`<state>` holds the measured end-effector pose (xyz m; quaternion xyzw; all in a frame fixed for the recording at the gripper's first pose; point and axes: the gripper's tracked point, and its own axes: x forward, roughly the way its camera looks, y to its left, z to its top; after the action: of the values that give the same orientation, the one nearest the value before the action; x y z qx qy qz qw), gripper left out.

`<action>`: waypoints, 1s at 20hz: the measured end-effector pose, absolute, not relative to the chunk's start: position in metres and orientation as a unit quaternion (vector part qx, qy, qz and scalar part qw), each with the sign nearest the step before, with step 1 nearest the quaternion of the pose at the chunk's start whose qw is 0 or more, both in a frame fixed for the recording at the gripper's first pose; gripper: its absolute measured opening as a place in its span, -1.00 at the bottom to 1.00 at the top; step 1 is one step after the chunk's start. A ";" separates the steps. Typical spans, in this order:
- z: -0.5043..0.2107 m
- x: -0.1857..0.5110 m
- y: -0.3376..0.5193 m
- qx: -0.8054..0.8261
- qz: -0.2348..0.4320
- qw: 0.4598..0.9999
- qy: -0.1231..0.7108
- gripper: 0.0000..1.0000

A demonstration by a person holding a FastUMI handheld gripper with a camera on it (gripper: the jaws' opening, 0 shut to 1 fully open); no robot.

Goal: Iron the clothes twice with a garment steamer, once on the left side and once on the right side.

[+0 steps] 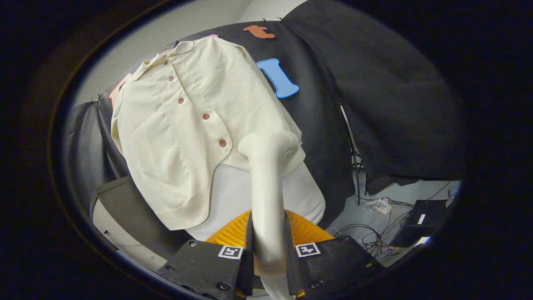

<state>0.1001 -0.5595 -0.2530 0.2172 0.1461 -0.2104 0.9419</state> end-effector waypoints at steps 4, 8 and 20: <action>-0.234 0.074 -0.543 0.228 -0.216 0.940 0.130 -0.37; -0.191 0.052 -0.492 0.224 -0.203 0.947 0.103 -0.37; -0.092 0.042 -0.246 0.170 -0.092 0.980 0.038 -0.38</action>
<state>0.0419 -0.2465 -0.0917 0.1704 0.0380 -0.0916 0.9804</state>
